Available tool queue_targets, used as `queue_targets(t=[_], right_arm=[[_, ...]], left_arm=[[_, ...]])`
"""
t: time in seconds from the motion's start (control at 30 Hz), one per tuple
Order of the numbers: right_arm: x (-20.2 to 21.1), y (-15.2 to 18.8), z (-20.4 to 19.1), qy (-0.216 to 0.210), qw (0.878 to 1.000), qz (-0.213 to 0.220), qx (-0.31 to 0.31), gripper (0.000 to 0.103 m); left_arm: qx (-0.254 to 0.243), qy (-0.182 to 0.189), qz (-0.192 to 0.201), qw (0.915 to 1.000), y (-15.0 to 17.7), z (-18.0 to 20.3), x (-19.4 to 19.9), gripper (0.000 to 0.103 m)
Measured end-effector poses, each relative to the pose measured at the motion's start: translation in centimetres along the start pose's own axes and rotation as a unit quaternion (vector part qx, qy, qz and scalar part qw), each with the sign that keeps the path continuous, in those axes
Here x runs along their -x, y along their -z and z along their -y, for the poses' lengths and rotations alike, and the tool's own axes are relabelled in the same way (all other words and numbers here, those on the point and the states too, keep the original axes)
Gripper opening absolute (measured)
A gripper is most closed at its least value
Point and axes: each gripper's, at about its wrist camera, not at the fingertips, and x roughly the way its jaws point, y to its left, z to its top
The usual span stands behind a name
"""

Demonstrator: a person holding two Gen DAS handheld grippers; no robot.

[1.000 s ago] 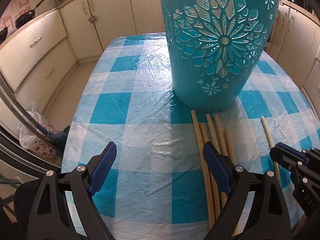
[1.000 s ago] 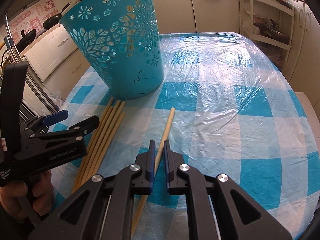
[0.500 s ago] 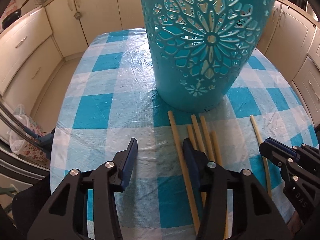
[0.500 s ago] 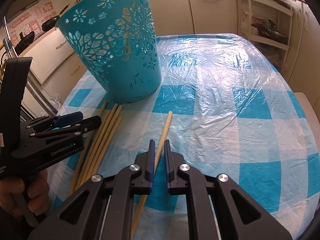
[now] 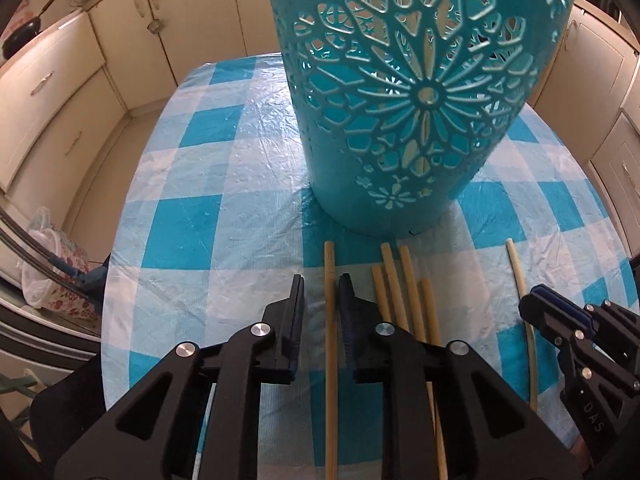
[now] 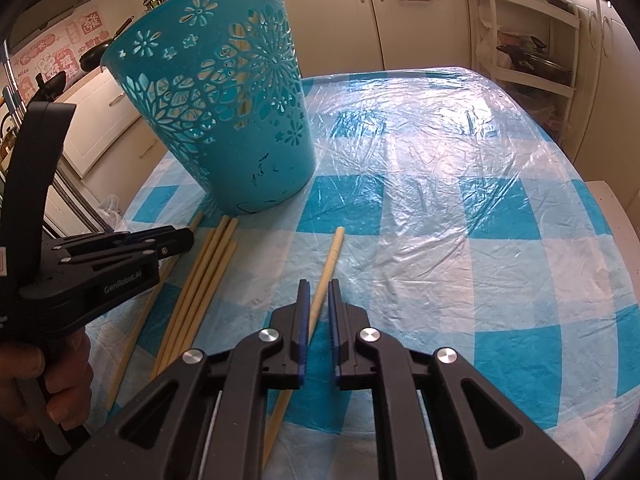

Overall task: Organize utensils
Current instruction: 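Close the left tool on one loose wooden chopstick, then lift the chopstick with the left tool over the basket and release it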

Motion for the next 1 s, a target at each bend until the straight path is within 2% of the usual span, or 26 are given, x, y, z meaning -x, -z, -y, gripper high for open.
queue_targets(t=[0.07, 0.27, 0.33, 0.43, 0.53, 0.63, 0.73, 0.8, 0.9, 1.0], right_arm=[[0.0, 0.0, 0.1, -0.002, 1.000, 0.001, -0.002, 0.010], [0.0, 0.0, 0.2, -0.006, 1.000, 0.002, -0.005, 0.010], [0.0, 0.0, 0.2, -0.007, 1.000, 0.002, -0.006, 0.010], [0.0, 0.1, 0.4, -0.011, 1.000, 0.002, -0.011, 0.010], [0.0, 0.0, 0.6, -0.017, 1.000, 0.002, -0.018, 0.010], [0.0, 0.0, 0.6, -0.018, 1.000, 0.002, -0.018, 0.010], [0.0, 0.0, 0.7, -0.018, 1.000, 0.002, -0.018, 0.010], [0.0, 0.0, 0.7, -0.019, 1.000, 0.002, -0.019, 0.010], [-0.1, 0.0, 0.7, -0.020, 1.000, 0.002, -0.020, 0.010], [-0.1, 0.0, 0.9, -0.023, 0.999, 0.002, -0.023, 0.010]], left_arm=[[-0.009, 0.007, 0.003, 0.9999, -0.1, 0.2, 0.0, 0.006], [-0.018, 0.012, 0.011, 0.9997, 1.0, 0.3, 1.5, 0.005], [-0.012, 0.029, 0.014, 0.9994, 1.5, -0.1, 2.6, 0.005], [0.006, 0.079, 0.029, 0.9965, 1.8, -1.5, 5.1, 0.005], [0.028, 0.132, 0.060, 0.9890, 1.7, -3.4, 8.9, 0.005], [0.043, 0.165, 0.093, 0.9809, 1.0, -4.6, 12.3, 0.005], [0.058, 0.194, 0.145, 0.9684, -0.9, -5.5, 16.1, 0.005], [0.061, 0.200, 0.176, 0.9620, -2.4, -5.5, 17.9, 0.005], [0.062, 0.187, 0.226, 0.9541, -5.2, -4.8, 19.3, 0.005], [0.077, 0.179, 0.274, 0.9418, -8.2, -4.3, 20.4, 0.005]])
